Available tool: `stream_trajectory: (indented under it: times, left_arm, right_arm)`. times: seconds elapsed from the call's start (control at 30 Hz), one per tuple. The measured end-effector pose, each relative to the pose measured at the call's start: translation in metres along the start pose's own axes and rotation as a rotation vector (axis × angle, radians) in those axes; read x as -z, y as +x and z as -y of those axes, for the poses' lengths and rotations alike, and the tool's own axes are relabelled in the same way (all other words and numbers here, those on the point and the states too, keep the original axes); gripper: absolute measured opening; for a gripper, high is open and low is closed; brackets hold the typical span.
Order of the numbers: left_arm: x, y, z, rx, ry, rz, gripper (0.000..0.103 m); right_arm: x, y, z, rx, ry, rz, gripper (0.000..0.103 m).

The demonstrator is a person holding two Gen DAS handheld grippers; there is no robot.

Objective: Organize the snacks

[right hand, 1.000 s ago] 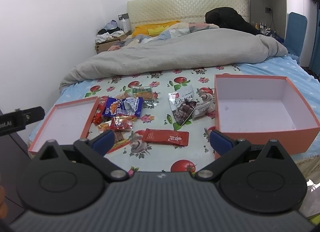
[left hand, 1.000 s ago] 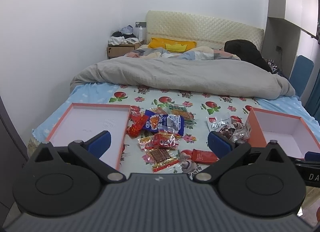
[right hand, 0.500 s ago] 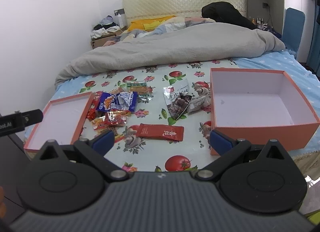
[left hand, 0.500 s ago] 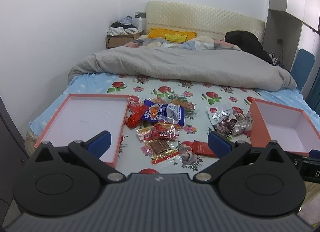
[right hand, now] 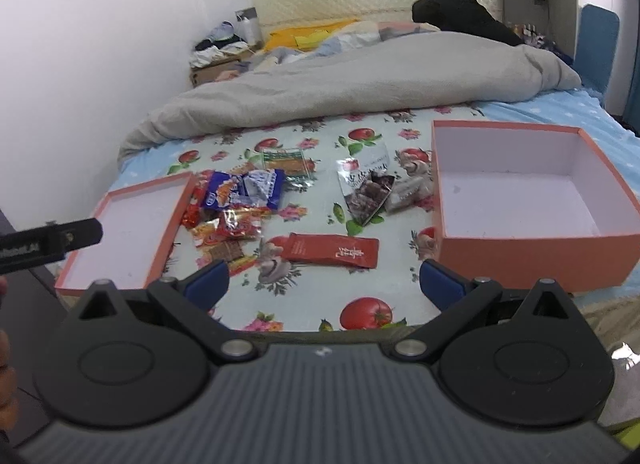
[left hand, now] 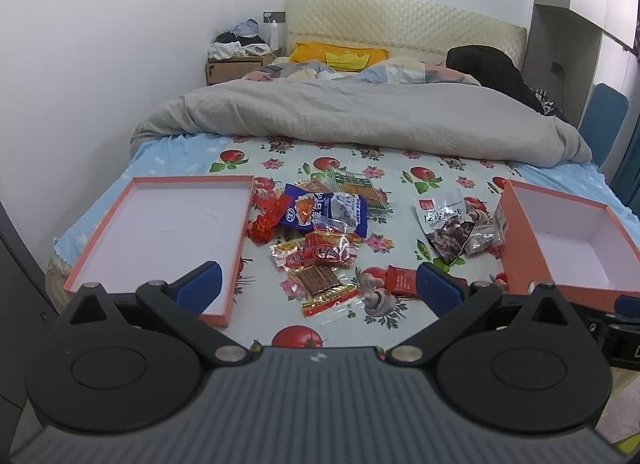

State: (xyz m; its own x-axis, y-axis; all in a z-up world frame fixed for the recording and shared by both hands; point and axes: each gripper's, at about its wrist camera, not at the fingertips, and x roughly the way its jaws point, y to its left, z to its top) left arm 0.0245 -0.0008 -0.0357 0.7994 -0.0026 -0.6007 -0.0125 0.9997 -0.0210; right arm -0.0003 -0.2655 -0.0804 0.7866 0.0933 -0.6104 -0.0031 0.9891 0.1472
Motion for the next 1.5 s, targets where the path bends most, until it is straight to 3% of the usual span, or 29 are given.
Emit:
stream_trajectory:
  times: [0.4, 0.93, 1.1, 1.5]
  left_arm:
    - [0.008, 0.021, 0.017, 0.033, 0.03, -0.032, 0.103]
    - [0.011, 0.045, 0.03, 0.068, 0.07, -0.07, 0.103]
    - [0.007, 0.064, 0.034, 0.081, 0.07, -0.082, 0.103]
    - [-0.001, 0.135, 0.031, 0.089, 0.094, -0.145, 0.103]
  right_arm:
    - [0.009, 0.003, 0.017, -0.09, 0.04, 0.017, 0.103]
    - [0.019, 0.015, 0.022, -0.083, 0.022, 0.005, 0.103]
    - [0.019, 0.026, 0.027, -0.088, 0.038, -0.008, 0.103]
    - [0.013, 0.076, 0.016, -0.124, -0.071, -0.057, 0.103]
